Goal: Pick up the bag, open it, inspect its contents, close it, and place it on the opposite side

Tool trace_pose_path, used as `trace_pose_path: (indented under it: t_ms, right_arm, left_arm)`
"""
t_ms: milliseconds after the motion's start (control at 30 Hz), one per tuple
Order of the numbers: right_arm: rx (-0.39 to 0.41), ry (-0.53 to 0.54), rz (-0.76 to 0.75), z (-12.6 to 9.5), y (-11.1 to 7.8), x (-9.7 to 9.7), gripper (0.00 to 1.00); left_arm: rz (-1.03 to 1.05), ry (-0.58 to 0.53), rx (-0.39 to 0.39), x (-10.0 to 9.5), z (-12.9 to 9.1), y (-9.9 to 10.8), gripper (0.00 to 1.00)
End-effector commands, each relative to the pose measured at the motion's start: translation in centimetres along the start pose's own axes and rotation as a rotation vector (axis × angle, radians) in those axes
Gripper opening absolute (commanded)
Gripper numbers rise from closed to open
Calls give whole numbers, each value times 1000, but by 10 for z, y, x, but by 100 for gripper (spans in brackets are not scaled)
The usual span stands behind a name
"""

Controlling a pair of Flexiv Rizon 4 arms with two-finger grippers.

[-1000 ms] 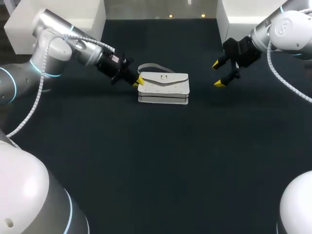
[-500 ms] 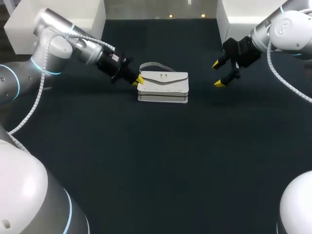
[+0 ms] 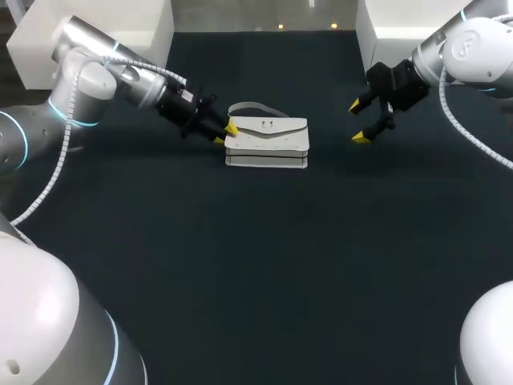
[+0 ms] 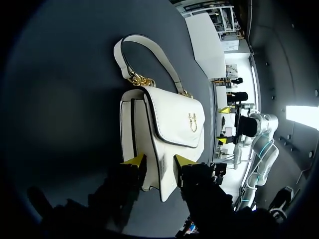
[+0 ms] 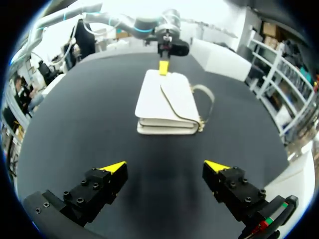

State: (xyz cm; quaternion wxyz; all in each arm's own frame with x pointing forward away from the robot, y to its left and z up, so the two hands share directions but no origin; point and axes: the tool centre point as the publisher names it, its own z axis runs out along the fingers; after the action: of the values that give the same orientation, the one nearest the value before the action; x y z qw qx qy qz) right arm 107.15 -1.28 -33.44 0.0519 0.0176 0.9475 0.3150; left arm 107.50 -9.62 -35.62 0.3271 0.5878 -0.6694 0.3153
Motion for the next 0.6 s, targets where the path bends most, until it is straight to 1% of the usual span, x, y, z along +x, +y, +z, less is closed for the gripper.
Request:
trace_pose_path:
  t_ms: [33,167,333,433,600]
  right_arm:
    - [-1,1,-1,1,0,-1,100]
    - [-1,1,-1,1,0,-1,100]
    - [-1,1,-1,1,0,-1,100]
    - [81,-8,-43,2,9,0,100]
    - [165,-18,-84,1,26,1,100]
  left_arm:
    - [19,-45,27,14,-15,10,100]
    - [75,-107,33,30,-33,14,100]
    - [153,-213,22,50,-54,18,100]
    - [197,-278,6,59,-64,17,100]
    - [291,-394,-40,71,-76,14,100]
